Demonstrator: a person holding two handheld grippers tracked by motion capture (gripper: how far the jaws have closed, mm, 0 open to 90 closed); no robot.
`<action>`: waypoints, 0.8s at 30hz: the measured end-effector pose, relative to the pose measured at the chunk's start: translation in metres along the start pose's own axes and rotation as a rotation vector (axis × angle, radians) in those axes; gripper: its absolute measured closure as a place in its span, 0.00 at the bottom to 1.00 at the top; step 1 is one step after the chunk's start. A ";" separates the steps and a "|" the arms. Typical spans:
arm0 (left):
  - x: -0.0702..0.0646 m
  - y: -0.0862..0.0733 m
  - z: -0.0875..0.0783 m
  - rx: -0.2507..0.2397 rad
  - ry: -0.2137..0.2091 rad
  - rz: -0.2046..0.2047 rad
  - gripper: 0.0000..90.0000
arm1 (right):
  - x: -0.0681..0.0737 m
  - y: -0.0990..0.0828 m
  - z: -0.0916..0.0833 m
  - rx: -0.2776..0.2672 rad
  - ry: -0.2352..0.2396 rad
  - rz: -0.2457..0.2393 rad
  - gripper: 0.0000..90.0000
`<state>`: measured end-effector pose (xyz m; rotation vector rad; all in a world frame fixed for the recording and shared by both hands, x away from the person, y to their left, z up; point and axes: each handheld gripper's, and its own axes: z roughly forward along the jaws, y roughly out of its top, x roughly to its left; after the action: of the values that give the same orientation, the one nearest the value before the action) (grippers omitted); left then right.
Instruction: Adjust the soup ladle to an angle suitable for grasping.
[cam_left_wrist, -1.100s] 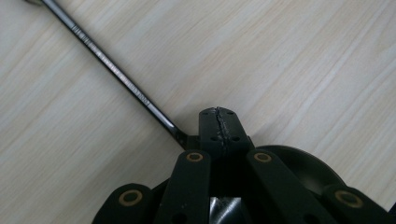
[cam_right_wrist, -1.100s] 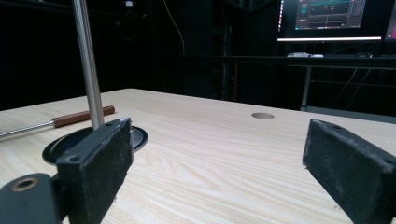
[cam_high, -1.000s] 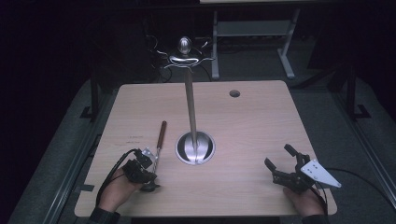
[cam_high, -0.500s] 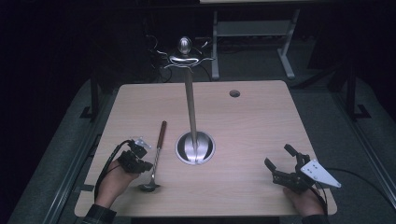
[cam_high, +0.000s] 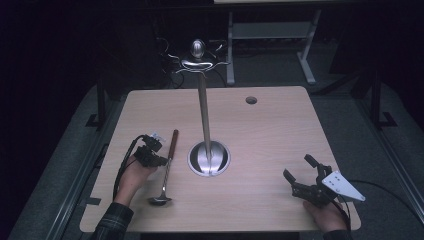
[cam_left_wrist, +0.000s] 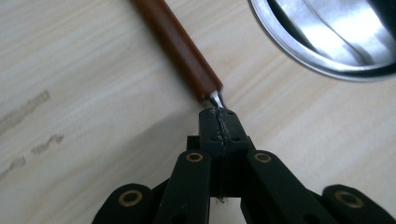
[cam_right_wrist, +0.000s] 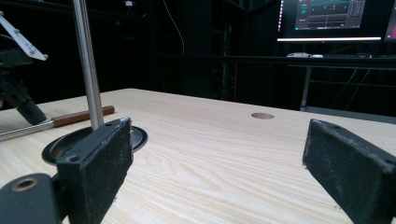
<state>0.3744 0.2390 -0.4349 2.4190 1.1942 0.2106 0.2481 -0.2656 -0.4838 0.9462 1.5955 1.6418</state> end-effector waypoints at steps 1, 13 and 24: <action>-0.001 0.002 0.001 -0.001 -0.002 0.003 1.00 | 0.000 0.000 0.000 0.000 0.000 0.000 0.09; -0.013 0.013 0.008 -0.002 -0.036 0.029 1.00 | 0.000 0.000 0.000 0.000 0.000 0.000 0.09; -0.023 0.018 0.008 0.003 -0.043 0.064 1.00 | 0.000 0.000 0.000 0.000 0.000 0.000 0.09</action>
<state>0.3755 0.2086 -0.4331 2.4540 1.0999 0.1753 0.2481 -0.2656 -0.4838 0.9461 1.5951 1.6419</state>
